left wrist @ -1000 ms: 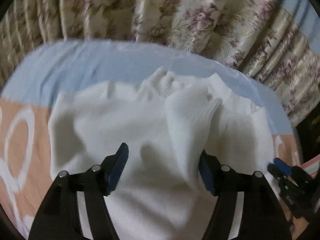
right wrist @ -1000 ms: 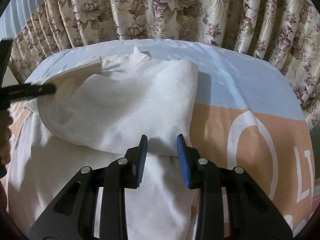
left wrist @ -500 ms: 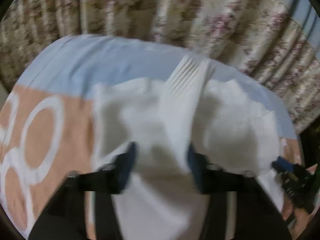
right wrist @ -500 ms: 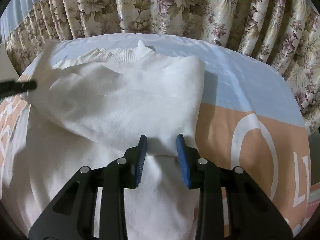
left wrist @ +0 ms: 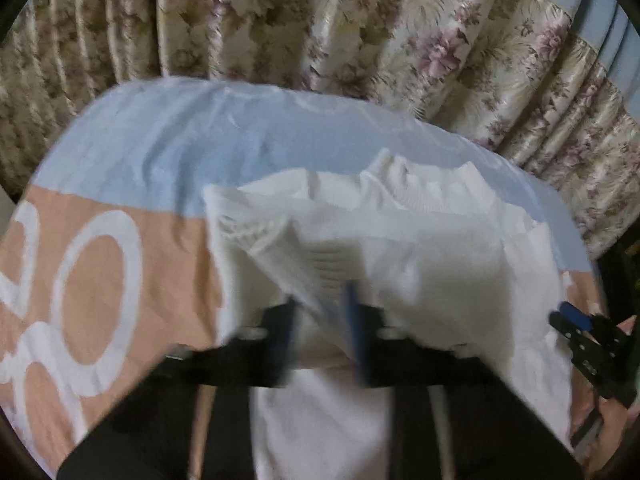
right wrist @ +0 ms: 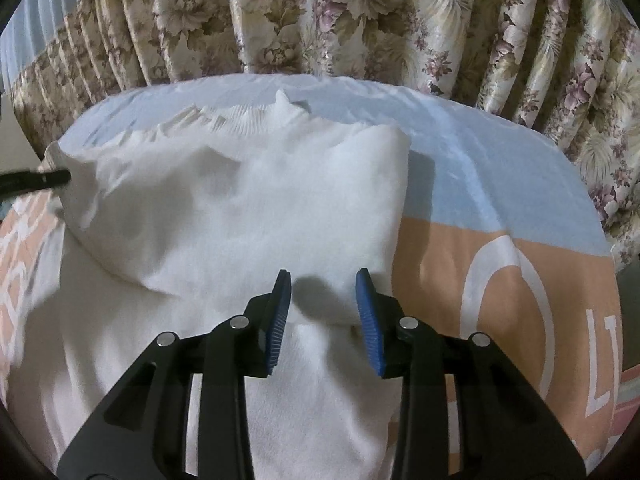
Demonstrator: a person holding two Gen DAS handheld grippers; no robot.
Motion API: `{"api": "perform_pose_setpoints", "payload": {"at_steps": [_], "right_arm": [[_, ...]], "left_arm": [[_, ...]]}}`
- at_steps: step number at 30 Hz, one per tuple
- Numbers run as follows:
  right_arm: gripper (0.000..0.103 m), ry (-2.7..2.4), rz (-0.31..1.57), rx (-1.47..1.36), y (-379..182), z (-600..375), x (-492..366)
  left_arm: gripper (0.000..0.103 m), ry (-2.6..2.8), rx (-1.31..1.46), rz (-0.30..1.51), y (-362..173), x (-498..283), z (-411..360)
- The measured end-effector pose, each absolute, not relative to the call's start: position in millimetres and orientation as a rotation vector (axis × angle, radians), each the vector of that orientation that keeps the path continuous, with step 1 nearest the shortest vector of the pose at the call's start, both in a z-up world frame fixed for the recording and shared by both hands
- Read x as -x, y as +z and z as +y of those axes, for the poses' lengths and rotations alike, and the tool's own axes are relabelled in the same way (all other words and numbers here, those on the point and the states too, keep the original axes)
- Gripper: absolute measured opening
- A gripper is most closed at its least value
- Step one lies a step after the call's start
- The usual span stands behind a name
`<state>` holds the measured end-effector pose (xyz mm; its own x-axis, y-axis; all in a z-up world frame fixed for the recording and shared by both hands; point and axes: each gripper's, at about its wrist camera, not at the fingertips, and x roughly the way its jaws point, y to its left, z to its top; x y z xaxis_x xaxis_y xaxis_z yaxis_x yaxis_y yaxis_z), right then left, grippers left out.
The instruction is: Fold small clothes
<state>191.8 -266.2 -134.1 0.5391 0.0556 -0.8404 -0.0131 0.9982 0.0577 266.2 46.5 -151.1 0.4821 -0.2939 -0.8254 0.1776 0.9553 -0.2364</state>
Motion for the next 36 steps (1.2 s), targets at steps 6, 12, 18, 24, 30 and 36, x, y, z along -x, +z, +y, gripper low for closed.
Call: {"api": "perform_pose_setpoints", "payload": {"at_steps": [6, 12, 18, 24, 30, 36], "right_arm": [[0.044, 0.032, 0.977, -0.181, -126, -293, -212], [0.036, 0.017, 1.018, -0.196, -140, -298, -253], [0.006, 0.010, 0.964, -0.154, -136, -296, -263], [0.006, -0.042, 0.760, -0.207, -110, -309, -246], [0.006, -0.041, 0.856, -0.295, -137, -318, -263], [0.028, -0.031, 0.947, -0.220, -144, -306, -267]], "left_arm": [[0.008, -0.336, 0.155, 0.973, -139, -282, 39], [0.008, -0.372, 0.180, 0.872, -109, -291, 36], [0.008, -0.367, 0.168, 0.845, -116, -291, 45], [0.008, -0.393, 0.241, 0.644, -96, -269, 70], [0.008, -0.333, 0.151, 0.745, -129, -263, 67], [0.020, -0.254, 0.120, 0.921, -166, -257, 79]]}}
